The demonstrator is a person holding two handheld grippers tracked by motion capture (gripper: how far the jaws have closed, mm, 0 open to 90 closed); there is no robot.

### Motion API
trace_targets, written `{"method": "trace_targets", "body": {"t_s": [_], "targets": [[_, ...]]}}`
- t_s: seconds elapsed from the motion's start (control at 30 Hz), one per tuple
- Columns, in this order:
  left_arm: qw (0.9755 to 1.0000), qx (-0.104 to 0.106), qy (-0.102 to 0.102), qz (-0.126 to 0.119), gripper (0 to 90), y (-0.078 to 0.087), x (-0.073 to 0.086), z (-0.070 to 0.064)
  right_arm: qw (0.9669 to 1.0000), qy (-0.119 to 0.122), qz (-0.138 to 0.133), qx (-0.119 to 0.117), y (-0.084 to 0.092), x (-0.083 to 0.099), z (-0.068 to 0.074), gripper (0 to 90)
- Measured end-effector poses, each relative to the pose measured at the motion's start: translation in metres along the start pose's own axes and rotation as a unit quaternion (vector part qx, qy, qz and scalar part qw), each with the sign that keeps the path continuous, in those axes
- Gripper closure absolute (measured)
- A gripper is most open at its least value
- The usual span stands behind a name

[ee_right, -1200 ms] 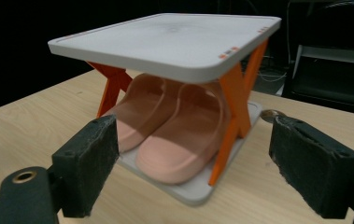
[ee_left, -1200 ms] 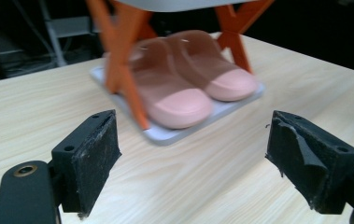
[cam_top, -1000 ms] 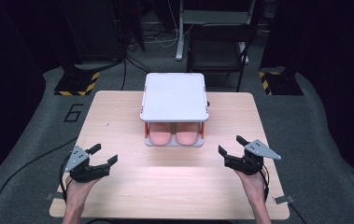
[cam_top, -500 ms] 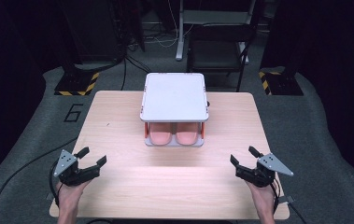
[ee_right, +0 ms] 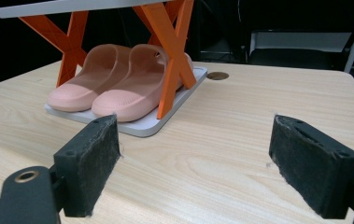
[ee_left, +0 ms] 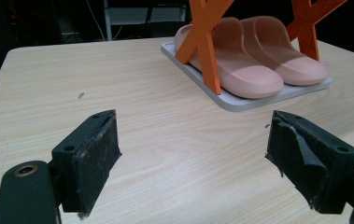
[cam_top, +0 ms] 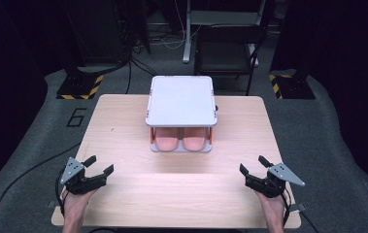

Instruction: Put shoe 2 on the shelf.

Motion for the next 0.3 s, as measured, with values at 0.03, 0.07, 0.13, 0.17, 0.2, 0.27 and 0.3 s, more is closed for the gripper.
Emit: {"method": "trace_targets", "body": {"t_s": [0.03, 0.07, 0.13, 0.17, 0.2, 0.27, 0.3], "targets": [[1.0000, 0.000, 0.001, -0.002, 16.7, -0.0001, 0.0001, 0.0001, 1.0000, 0.001, 0.005, 0.002, 0.0000, 0.0005, 0.0004, 15.7], [1.0000, 0.001, 0.001, 0.001, 16.9, 0.0002, 0.0001, 0.0000, 1.0000, 0.005, 0.007, 0.000, -0.0006, 0.0012, 0.0007, 15.7], [1.0000, 0.001, 0.000, 0.002, 17.0, -0.0006, 0.0007, -0.0001, 0.9999, 0.006, 0.013, 0.001, -0.0011, 0.0025, 0.0022, 15.6], [1.0000, 0.002, 0.003, 0.004, 17.0, -0.0010, 0.0013, -0.0007, 0.9999, 0.004, 0.011, -0.002, -0.0016, 0.0028, 0.0027, 15.6], [1.0000, 0.003, 0.002, 0.001, 17.0, -0.0022, 0.0019, -0.0007, 0.9999, 0.007, 0.013, -0.002, -0.0017, 0.0033, 0.0029, 15.5], [1.0000, 0.004, 0.002, 0.007, 17.0, -0.0031, 0.0025, -0.0015, 0.9999, 0.007, 0.015, -0.001, -0.0020, 0.0036, 0.0035, 15.3], [0.9999, 0.005, -0.001, 0.012, 17.0, -0.0035, 0.0026, -0.0014, 0.9999, 0.007, 0.014, -0.001, -0.0021, 0.0037, 0.0036, 15.3]]}}
Point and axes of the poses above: each handheld gripper's, and its own axes: y roughly backward along the jaws, x roughly out of its underside, z roughly to its left, the point moved 2 cm from there along -y, roughly forward along the jaws, and after that the axes turned 14 degrees about x, right-handed, at the moved point
